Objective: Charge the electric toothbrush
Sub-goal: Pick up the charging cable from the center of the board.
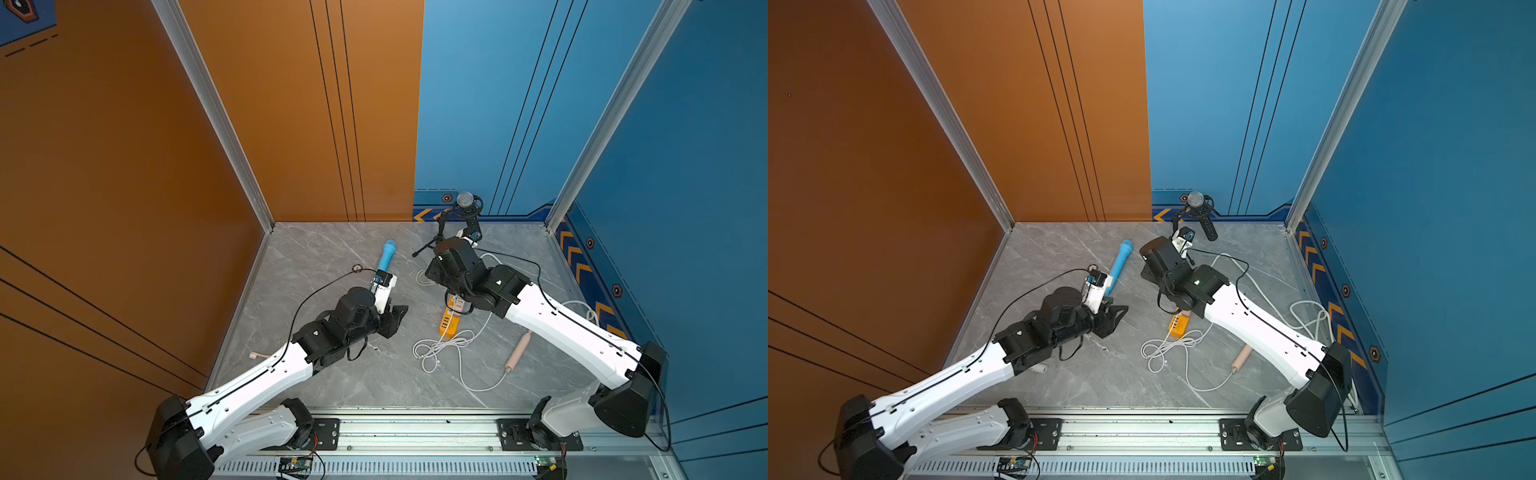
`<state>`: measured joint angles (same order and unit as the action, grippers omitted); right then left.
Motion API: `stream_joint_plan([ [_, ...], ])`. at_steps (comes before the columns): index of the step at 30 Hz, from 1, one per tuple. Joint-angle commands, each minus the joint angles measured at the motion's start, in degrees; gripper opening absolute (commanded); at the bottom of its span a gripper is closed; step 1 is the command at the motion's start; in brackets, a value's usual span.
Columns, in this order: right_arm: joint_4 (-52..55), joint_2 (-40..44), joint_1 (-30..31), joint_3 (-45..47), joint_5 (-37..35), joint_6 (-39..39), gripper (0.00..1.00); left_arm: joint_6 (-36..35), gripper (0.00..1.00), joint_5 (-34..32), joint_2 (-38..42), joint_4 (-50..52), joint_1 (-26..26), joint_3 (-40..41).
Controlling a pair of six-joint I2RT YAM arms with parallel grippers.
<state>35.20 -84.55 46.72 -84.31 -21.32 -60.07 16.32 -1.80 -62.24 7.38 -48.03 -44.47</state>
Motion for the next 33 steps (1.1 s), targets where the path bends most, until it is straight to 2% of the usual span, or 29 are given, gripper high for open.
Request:
stream_joint_plan([
  [1, 1.28, 0.43, 0.22, -0.77, -2.32, -2.35, 0.00, 0.18, 0.57, 3.10, -5.09, -4.29, -5.28, 2.17],
  [4, 0.77, 0.49, 0.36, -0.37, -2.24, -2.97, 0.00, -0.62, 0.59, 4.09, -11.09, -10.18, -8.47, 2.45],
  [6, 0.40, 0.66, 0.52, -0.03, -2.32, -3.15, 0.00, -0.43, 0.59, 5.87, -14.25, -14.16, -8.66, 2.61],
  [9, 0.09, 1.25, 0.57, 0.68, -2.43, -3.37, 0.00, 0.20, 0.59, 4.77, -17.27, -18.82, -8.35, 3.62],
  [12, -0.26, 1.85, 0.48, 1.23, -2.88, -3.42, 0.00, -0.60, 0.58, 6.26, -22.06, -19.14, -8.64, 1.12],
  [14, -0.40, 2.19, 0.30, 1.52, -2.85, -3.40, 0.00, -0.33, 0.54, 5.31, -24.59, -20.37, -8.66, 0.43],
  [19, -0.48, 2.81, -0.03, 2.38, -2.85, -3.47, 0.00, -0.66, 0.37, 2.02, -26.35, -21.70, -8.03, 0.52],
  [25, -0.57, 3.58, -0.05, 3.36, -2.86, -2.78, 0.00, -0.21, 0.11, 0.70, -26.15, -21.65, -7.22, 1.30],
  [30, 0.98, 5.19, -0.38, 5.18, -3.19, -1.09, 0.00, 2.23, 0.03, -2.19, -22.11, -21.58, -5.02, 4.33],
  [33, 4.17, 6.39, -0.37, 6.82, -6.11, -0.13, 0.00, 5.79, 0.00, -2.73, -17.61, -21.53, -2.34, 6.83],
])
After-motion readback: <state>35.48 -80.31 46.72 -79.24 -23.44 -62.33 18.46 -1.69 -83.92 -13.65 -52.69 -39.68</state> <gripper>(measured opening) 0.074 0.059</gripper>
